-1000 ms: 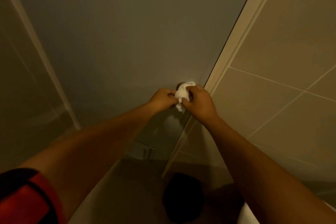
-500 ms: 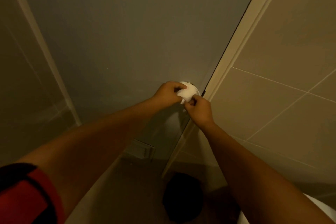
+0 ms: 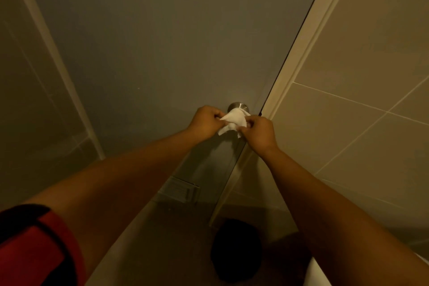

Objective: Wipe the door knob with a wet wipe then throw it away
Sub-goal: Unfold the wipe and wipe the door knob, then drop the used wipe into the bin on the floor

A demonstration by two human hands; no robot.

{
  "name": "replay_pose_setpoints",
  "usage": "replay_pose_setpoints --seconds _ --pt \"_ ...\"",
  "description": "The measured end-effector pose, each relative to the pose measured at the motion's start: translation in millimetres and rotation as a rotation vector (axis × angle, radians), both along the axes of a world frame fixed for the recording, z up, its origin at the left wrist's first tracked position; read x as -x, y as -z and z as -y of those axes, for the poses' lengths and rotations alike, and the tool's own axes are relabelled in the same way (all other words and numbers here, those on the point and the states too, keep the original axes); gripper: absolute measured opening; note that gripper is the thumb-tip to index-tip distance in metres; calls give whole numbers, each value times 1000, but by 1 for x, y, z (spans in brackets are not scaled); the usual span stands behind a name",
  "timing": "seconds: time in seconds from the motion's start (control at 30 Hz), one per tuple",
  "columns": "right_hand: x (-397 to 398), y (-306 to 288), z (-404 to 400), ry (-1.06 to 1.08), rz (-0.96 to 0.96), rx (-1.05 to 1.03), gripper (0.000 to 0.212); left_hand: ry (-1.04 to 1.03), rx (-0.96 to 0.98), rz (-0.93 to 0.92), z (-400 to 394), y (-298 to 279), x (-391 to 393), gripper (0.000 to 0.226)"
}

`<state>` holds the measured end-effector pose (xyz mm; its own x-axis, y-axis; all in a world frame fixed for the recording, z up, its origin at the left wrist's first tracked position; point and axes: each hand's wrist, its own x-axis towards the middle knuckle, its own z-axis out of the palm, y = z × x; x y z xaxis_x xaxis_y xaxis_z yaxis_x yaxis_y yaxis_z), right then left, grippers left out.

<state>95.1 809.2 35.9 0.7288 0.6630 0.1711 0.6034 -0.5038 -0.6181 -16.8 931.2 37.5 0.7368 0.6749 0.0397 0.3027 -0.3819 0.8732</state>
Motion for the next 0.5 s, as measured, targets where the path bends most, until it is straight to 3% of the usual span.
replay_pose_setpoints --seconds 0.13,0.23,0.33,0.5 --pt "1 -11 9 9 -52 -29 18 64 -79 -51 -3 -11 7 15" --pt "8 -19 23 -28 -10 33 14 198 -133 -165 -4 -14 15 16" --pt "19 -21 37 -13 -16 81 15 254 -131 -168 -2 -11 22 18" --pt "42 -21 51 148 -346 -115 14 285 -44 -134 2 -17 37 20"
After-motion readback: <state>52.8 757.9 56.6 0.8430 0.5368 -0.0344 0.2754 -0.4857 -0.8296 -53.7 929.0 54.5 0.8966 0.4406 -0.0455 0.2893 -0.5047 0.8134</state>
